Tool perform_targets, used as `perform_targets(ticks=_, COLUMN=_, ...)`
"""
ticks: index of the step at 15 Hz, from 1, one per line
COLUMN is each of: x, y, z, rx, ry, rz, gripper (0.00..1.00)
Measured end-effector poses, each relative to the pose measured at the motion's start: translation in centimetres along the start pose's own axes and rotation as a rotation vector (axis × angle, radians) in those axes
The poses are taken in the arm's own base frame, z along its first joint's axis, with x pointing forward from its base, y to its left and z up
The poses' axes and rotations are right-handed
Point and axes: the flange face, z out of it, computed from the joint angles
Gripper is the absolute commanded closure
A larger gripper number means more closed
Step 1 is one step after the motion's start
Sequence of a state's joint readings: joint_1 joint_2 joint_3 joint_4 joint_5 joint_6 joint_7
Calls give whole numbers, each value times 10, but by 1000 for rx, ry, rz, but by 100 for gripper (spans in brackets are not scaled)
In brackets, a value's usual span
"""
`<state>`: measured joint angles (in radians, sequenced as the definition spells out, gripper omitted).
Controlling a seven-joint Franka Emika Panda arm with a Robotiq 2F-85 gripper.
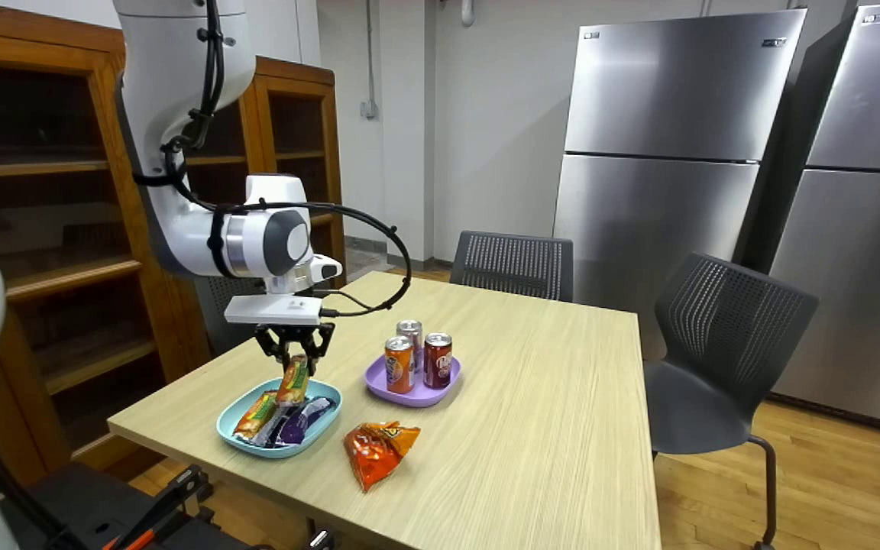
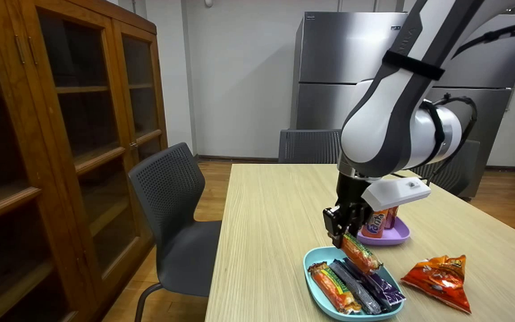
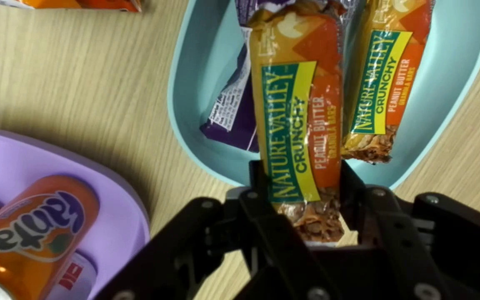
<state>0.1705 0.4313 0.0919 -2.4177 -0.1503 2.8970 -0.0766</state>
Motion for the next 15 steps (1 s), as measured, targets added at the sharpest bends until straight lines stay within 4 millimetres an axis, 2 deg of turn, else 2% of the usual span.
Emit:
perform_targets(ticks=4, x=-7, y=-17, z=5, rx=17, ry=-18, rz=-33, gripper=82)
perform_targets(ticks=10, x=-14, y=-25, z=15, rx=31, ry=-42, rz=-51, gripper=82)
perform_targets(ticks=11, x=-14, y=-25, z=16, rx=32, ry=-44, rz=-50, gripper=40)
perform_targets(ticks=15, x=-14, y=-25, z=17, rx=32, ry=-45, rz=-48, gripper=11)
